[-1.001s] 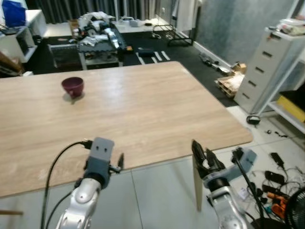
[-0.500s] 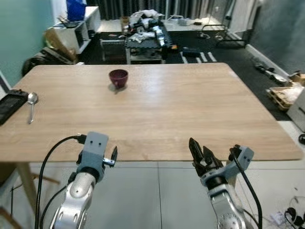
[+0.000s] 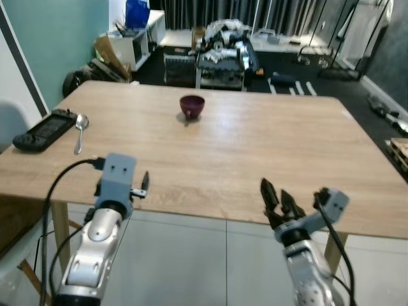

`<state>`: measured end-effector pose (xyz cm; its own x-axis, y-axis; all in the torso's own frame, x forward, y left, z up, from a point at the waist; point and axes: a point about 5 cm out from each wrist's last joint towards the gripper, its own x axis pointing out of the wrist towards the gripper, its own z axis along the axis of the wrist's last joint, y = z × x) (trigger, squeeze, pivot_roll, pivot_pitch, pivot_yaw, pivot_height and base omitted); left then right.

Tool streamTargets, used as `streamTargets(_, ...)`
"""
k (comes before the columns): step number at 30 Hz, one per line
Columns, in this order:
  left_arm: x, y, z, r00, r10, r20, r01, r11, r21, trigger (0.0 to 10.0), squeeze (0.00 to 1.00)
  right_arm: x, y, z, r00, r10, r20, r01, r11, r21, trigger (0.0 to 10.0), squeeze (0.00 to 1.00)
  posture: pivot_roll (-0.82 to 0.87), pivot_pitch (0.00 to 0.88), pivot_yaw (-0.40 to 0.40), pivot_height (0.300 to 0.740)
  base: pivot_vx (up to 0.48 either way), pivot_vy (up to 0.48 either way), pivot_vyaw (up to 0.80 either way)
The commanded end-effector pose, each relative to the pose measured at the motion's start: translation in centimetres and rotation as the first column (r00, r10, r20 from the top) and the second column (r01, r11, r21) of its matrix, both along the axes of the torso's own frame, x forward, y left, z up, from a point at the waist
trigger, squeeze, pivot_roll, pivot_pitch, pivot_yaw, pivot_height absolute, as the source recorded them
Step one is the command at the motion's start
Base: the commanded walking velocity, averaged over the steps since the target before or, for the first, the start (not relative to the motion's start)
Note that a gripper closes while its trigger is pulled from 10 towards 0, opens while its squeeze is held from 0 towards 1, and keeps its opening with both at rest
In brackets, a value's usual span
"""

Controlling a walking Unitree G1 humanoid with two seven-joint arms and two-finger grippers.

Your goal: Setting the table

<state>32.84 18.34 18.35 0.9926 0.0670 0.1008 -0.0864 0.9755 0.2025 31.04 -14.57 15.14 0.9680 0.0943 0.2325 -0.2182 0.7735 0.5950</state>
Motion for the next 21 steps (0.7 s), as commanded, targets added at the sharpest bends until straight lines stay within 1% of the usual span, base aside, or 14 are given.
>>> streamTargets(1, 0.0, -0.4, -0.6, 1.0, -0.011, -0.026, 0.011, 1.0, 0.0, 10.0, 0.0, -0.3, -0.8, -0.5, 0.999, -0.035, -0.016, 0.034, 0.999, -0.036, 10.0, 0.0, 0.09, 0.059, 0.049, 0.74, 0.349, 0.33, 0.0)
streamTargets(2, 0.0, -0.4, -0.6, 1.0, -0.011, -0.026, 0.011, 1.0, 0.0, 10.0, 0.0, -0.3, -0.8, -0.5, 0.999, -0.035, -0.016, 0.034, 0.999, -0.036, 10.0, 0.0, 0.09, 0.059, 0.049, 0.74, 0.349, 0.33, 0.0)
streamTargets(5, 0.1, -0.5, -0.6, 0.999, -0.027, -0.024, 0.026, 1.0, -0.007, 10.0, 0.0, -0.2, -1.0, -0.5, 0.997, -0.07, -0.022, 0.068, 0.993, -0.098, 10.0, 0.0, 0.09, 0.059, 0.051, 0.74, 0.349, 0.33, 0.0)
streamTargets(11, 0.1, -0.8, -0.5, 0.998, -0.059, -0.025, 0.058, 0.998, -0.017, 10.0, 0.0, -0.1, -1.4, -0.4, 0.993, -0.116, -0.021, 0.112, 0.983, -0.146, 10.0, 0.0, 0.09, 0.059, 0.051, 0.74, 0.349, 0.329, 0.0)
streamTargets(12, 0.1, -1.2, -0.6, 0.994, -0.103, -0.043, 0.101, 0.994, -0.049, 10.0, 0.0, 0.0, -1.8, -0.5, 0.988, -0.154, -0.026, 0.147, 0.974, -0.17, 10.0, 0.0, 0.09, 0.061, 0.051, 0.74, 0.352, 0.326, 0.0)
streamTargets(13, 0.1, -1.2, -0.6, 0.994, -0.103, -0.043, 0.101, 0.994, -0.049, 10.0, 0.0, 0.0, -1.8, -0.5, 0.988, -0.154, -0.026, 0.147, 0.974, -0.17, 10.0, 0.0, 0.09, 0.061, 0.051, 0.74, 0.352, 0.326, 0.0)
streamTargets(15, 0.1, -1.6, -0.8, 0.988, -0.145, -0.063, 0.139, 0.987, -0.079, 10.0, 0.0, 0.1, -2.2, -0.5, 0.984, -0.178, -0.029, 0.17, 0.969, -0.179, 10.0, 0.0, 0.09, 0.061, 0.051, 0.74, 0.345, 0.334, 0.0)
streamTargets(17, 0.1, -1.8, -0.8, 0.984, -0.166, -0.066, 0.16, 0.983, -0.087, 10.0, 0.0, 0.1, -2.4, -0.4, 0.983, -0.184, -0.026, 0.176, 0.967, -0.186, 10.0, 0.0, 0.09, 0.061, 0.051, 0.74, 0.349, 0.33, 0.0)
streamTargets(19, 0.1, -1.9, -0.7, 0.982, -0.179, -0.061, 0.174, 0.982, -0.075, 10.0, 0.0, 0.1, -2.4, -0.4, 0.983, -0.185, -0.022, 0.177, 0.965, -0.196, 10.0, 0.0, 0.09, 0.061, 0.051, 0.74, 0.36, 0.317, 0.0)
streamTargets(21, 0.3, -2.1, -0.7, 0.982, -0.179, -0.063, 0.175, 0.983, -0.062, 10.0, 0.0, 0.1, -2.4, -0.4, 0.983, -0.185, -0.022, 0.177, 0.964, -0.198, 10.0, 0.0, 0.09, 0.061, 0.051, 0.74, 0.396, 0.0, 0.0)
